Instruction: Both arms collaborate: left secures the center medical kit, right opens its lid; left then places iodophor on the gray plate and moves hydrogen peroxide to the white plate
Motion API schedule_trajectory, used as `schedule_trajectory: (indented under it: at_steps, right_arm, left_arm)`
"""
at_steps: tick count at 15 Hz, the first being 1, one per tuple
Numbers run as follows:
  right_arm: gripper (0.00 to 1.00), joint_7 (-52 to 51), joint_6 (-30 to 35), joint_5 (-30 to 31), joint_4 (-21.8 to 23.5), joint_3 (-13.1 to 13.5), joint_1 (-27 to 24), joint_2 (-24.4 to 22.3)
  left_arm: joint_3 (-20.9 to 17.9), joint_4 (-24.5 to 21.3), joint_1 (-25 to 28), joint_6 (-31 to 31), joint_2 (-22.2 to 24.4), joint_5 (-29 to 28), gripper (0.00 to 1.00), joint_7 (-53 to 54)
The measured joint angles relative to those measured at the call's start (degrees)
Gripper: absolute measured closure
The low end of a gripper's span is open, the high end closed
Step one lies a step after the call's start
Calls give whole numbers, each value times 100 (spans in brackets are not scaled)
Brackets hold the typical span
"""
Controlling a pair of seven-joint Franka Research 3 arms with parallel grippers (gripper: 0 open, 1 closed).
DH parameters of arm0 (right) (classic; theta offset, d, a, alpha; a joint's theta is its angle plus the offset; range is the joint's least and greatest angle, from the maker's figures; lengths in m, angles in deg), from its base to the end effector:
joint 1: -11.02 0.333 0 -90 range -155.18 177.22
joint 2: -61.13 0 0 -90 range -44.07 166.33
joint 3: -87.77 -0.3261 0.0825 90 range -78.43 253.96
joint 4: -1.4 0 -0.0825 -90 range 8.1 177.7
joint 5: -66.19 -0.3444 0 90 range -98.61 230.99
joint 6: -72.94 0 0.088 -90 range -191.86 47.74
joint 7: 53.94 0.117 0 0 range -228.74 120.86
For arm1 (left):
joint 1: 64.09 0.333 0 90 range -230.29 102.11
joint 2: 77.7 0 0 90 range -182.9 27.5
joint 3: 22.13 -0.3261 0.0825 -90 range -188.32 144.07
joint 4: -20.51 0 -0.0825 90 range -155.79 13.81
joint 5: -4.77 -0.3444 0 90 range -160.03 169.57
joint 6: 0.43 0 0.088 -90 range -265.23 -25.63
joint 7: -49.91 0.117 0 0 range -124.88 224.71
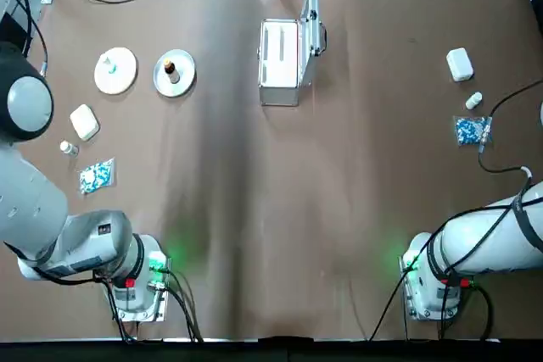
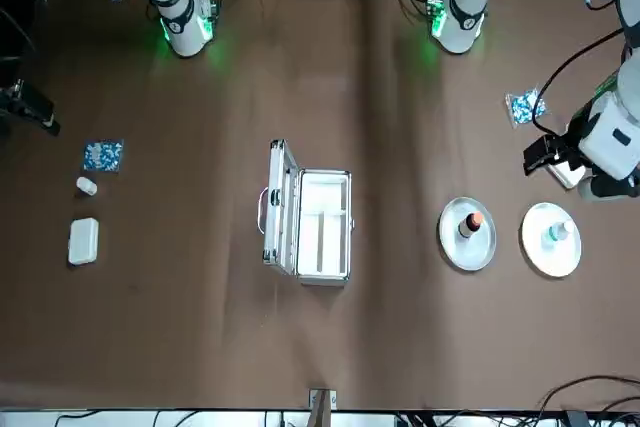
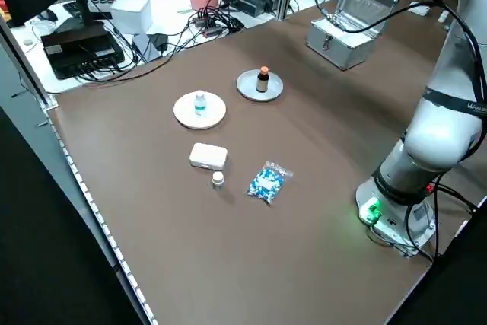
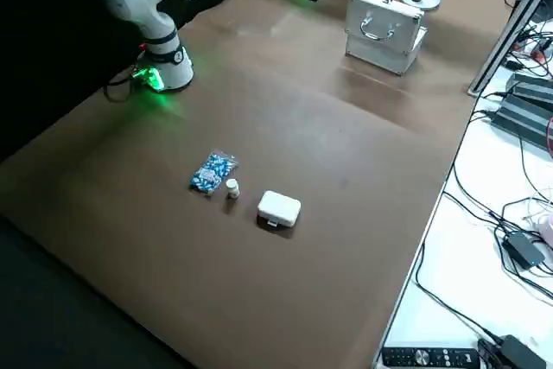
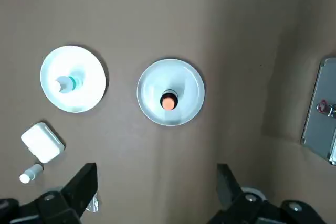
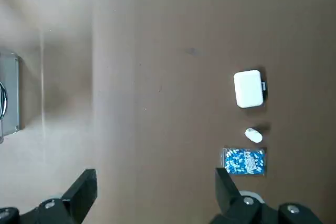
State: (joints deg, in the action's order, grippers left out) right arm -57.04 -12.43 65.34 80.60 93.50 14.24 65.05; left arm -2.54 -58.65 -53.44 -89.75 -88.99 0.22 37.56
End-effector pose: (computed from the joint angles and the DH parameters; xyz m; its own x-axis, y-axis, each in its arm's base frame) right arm 0.5287 -0.0190 0.6626 0.9991 0.0120 0.0400 0.0123 -0.9999 -0.0057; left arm 0.5701 -0.0586 0.6033 0.9978 0.0660 -0.0055 0.0659 -0.9977 -0.0152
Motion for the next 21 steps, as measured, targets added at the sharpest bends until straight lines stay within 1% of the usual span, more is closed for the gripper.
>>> schedule_trajectory:
  at_steps: [6,8,10,12,15,21]
  right_arm:
    - [1,-1,0,0,0,-3,-32,0]
    - [1,-1,13,0,1,-4,-32,1]
    - [1,-1,217,-1,11,-8,-32,21]
    - [1,-1,333,-3,11,-25,-30,47]
    - [1,-1,340,-2,5,-32,-35,48]
    - [1,0,472,2,-14,-41,-41,29]
  left_arm:
    - [-43,15,-37,-68,27,1,0,-5]
    - [-362,16,-327,-75,35,7,0,-7]
    - [-571,16,-516,-81,56,61,0,-11]
    - [-618,16,-536,-82,102,162,0,-16]
    - [-659,15,-507,-92,167,214,0,-17]
    - [-670,2,-503,-109,178,238,0,-19]
